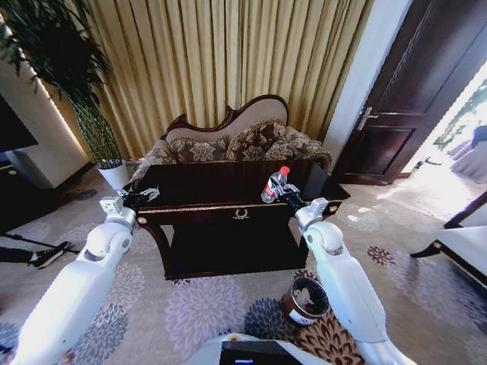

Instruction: Move to the front of the table and place the trash on the table into the trash bin.

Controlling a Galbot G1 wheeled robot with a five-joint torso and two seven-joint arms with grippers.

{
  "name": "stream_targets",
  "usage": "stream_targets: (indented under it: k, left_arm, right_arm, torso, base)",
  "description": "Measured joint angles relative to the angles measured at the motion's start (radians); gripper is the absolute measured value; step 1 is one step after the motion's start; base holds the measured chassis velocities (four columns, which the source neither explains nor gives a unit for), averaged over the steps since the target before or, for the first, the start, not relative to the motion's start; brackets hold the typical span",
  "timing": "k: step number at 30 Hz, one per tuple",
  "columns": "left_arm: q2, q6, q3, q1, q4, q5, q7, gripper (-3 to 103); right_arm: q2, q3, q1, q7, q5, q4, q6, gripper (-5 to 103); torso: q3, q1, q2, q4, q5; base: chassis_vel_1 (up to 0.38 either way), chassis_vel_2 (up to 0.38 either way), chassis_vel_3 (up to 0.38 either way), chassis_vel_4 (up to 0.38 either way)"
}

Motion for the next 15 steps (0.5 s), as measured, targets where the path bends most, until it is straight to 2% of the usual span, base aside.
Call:
stream_targets:
  k: [6, 15]
  left_arm:
    - [0.007, -0.001, -0.011, 0.015, -0.004, -0.004, 0.013, 100]
    - [0.028, -0.003, -0.013, 0.019, -0.018, -0.025, 0.030, 100]
  right_arm:
    - [-0.040, 0.011, 0.037, 0.000, -0.006, -0.067, 0.007, 26]
    - [-0.164, 0.001, 0.083, 0.000, 0.020, -0.165, 0.026, 26]
  torso:
    - [0.000, 0.000, 0.000, 0.0005, 0.0000]
    - [0.000, 0.000, 0.000, 0.0002, 0.0002]
  base:
    - [0.000, 0.000, 0.000, 0.000]
    - [0.000, 0.000, 0.000, 0.000]
